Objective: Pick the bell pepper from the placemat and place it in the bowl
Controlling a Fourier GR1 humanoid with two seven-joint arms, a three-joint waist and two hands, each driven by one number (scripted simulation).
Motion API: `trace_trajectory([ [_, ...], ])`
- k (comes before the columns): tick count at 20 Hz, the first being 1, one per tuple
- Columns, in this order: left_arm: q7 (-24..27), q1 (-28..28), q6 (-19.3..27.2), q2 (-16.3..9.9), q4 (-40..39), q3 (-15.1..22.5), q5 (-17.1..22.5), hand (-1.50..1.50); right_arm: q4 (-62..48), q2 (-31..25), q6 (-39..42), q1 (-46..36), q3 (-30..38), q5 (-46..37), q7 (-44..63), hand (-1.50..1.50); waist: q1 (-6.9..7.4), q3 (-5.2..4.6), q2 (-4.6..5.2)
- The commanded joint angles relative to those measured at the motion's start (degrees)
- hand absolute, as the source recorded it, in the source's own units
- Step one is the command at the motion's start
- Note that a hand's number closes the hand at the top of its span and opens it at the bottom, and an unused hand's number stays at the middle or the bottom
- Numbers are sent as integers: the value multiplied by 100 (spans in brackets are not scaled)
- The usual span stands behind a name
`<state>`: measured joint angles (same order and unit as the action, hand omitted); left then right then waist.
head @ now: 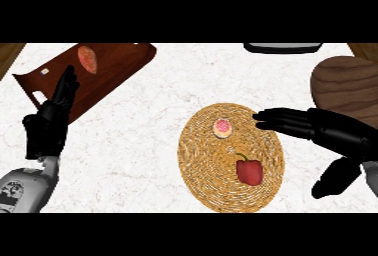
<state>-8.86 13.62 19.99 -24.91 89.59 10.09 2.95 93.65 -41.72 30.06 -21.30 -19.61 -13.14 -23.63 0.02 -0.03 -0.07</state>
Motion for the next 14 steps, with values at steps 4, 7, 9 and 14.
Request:
trace_trajectory([
  [4,-137,-286,24,155,356,-33,-312,0,659,285,101,469,-471,-964,595,-150,-9,3,-10],
  [7,-8,-379,-22,292,341,-18,-320,0,406,285,470,82,-484,-1212,1028,-150,19,1,-3],
  [9,133,-9,-213,221,-114,-269,-250,0,223,753,252,48,-840,-1703,1382,-150,12,1,12],
  [14,322,-270,-488,418,-157,-437,-336,0,-200,1225,357,51,-631,-2177,1185,-150,16,2,9],
])
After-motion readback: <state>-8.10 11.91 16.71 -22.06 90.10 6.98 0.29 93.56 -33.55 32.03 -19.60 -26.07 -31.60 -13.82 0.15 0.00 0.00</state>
